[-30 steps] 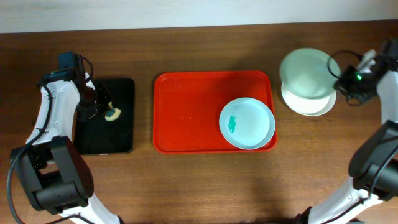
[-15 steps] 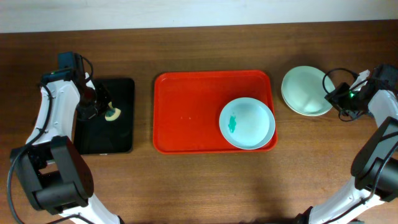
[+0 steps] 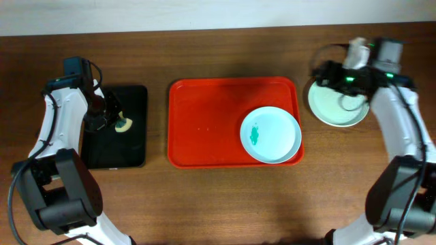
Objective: Clean dirty plates on tray and stack at the side
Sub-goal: 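Move the right gripper to the light blue plate and grip its rim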
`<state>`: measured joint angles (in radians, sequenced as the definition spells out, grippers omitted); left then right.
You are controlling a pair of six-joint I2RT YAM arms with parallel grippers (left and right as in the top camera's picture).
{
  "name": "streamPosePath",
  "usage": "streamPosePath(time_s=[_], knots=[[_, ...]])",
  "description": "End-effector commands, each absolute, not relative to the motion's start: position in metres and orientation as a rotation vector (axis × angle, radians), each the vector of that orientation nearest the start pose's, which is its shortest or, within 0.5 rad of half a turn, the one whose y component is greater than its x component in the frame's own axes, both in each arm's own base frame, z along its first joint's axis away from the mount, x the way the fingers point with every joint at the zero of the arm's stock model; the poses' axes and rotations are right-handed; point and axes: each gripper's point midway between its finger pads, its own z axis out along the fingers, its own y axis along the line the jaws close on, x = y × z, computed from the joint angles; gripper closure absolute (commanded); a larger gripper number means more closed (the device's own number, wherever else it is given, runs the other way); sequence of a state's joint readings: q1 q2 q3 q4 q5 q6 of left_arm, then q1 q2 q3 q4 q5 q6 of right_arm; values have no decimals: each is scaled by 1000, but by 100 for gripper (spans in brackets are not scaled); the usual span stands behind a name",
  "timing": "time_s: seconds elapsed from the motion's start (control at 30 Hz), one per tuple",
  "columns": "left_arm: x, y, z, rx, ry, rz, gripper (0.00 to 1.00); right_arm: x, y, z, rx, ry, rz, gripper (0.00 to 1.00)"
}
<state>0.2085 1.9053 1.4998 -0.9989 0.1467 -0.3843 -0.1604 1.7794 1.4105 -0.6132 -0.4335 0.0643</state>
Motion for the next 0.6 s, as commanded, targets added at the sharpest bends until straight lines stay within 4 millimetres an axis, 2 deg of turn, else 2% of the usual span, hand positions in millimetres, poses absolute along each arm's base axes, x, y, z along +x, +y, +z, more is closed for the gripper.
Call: streamPosePath(time_s=[0.0,0.07,0.13,0.17,0.27,0.37,0.47,0.57], knots=[[396,53,92,-799,2836,-256,100,440,46,104,-332,2645,268,4],[396,53,92,-799,2836,-257,100,435,47,80,-381,2724,67,5],[396,53,92,-799,2836,-257,100,431,50,63,-447,2765,-34,5],[396,53,92,-799,2836,-257,100,427,56,51,-519,2791,-54,5],[396,53,92,-800,2836,-257,100,418,59,32,-553,2851,-55,5],[396,53,92,-799,2836,-257,100,409,56,26,-558,2895,-53,9],[396,53,92,-800,2835,-257,100,394,54,23,-561,2958,-41,22],[396,53,92,-799,2835,-257,100,373,61,21,-577,3037,57,23]])
